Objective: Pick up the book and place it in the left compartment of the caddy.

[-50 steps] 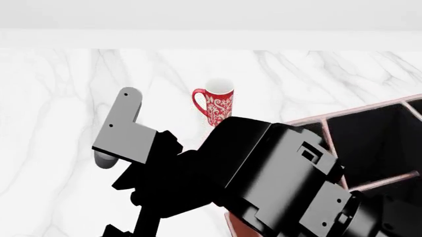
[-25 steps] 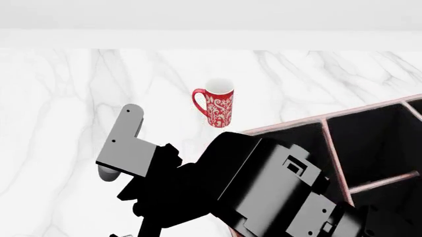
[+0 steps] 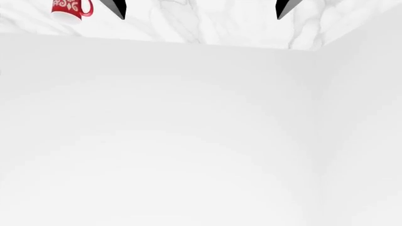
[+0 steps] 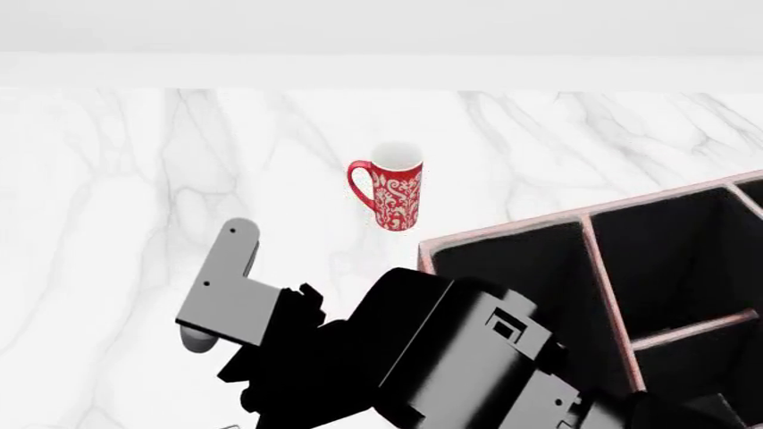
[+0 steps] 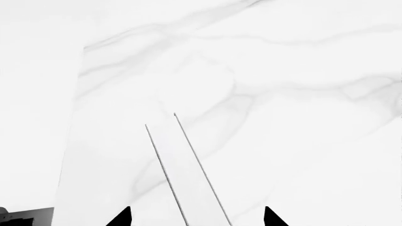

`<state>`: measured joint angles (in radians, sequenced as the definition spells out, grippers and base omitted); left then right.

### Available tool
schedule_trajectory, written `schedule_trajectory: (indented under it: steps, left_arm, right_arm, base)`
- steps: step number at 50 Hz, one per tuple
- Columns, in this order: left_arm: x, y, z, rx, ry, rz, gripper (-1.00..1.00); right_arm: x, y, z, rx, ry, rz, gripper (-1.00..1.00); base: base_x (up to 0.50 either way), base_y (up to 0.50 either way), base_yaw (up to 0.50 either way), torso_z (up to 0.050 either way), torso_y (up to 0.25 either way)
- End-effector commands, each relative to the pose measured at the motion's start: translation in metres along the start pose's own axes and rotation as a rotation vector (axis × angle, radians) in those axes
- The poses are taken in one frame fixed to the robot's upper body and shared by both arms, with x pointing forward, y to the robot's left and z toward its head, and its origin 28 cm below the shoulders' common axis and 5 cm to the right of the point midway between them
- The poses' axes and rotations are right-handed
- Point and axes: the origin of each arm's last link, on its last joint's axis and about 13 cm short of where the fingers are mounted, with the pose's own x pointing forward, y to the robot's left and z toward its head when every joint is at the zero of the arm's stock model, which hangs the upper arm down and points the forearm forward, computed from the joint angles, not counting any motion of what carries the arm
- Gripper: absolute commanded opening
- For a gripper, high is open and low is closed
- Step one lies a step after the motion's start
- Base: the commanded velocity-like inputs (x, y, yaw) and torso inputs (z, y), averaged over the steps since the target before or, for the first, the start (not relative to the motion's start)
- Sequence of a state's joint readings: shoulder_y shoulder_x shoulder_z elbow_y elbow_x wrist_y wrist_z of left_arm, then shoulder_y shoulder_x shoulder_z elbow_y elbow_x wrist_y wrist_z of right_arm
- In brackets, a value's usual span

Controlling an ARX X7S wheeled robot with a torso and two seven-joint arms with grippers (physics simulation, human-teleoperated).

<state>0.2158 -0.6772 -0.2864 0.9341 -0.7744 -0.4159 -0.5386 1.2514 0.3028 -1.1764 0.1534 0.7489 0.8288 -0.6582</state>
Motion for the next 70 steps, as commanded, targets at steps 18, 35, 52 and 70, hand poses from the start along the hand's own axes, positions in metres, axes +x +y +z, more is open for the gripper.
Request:
schedule_trajectory:
  steps: [18,35,52,70]
  left_arm:
    - [-0.001,0.001,0.002,-0.005,-0.008,0.002,1.00]
    - [-0.003,0.001,0.005,-0.008,-0.014,-0.002,1.00]
    - [-0.003,0.001,0.005,-0.009,-0.016,-0.004,1.00]
    - [-0.004,0.001,0.007,-0.011,-0.021,-0.006,1.00]
  right_arm:
    - [0.018,-0.001,-0.011,0.003,0.022,-0.029,1.00]
    - [0.027,-0.001,-0.021,-0.008,0.081,-0.019,1.00]
    - [0.035,-0.001,-0.025,-0.030,0.108,-0.004,1.00]
    - [0.041,-0.002,-0.028,-0.052,0.112,0.002,1.00]
  base:
    - [0.00,0.00,0.00,0.000,0.000]
    - [0.00,0.00,0.00,0.000,0.000]
    - [0.00,0.00,0.00,0.000,0.000]
    - [0.00,0.00,0.00,0.000,0.000]
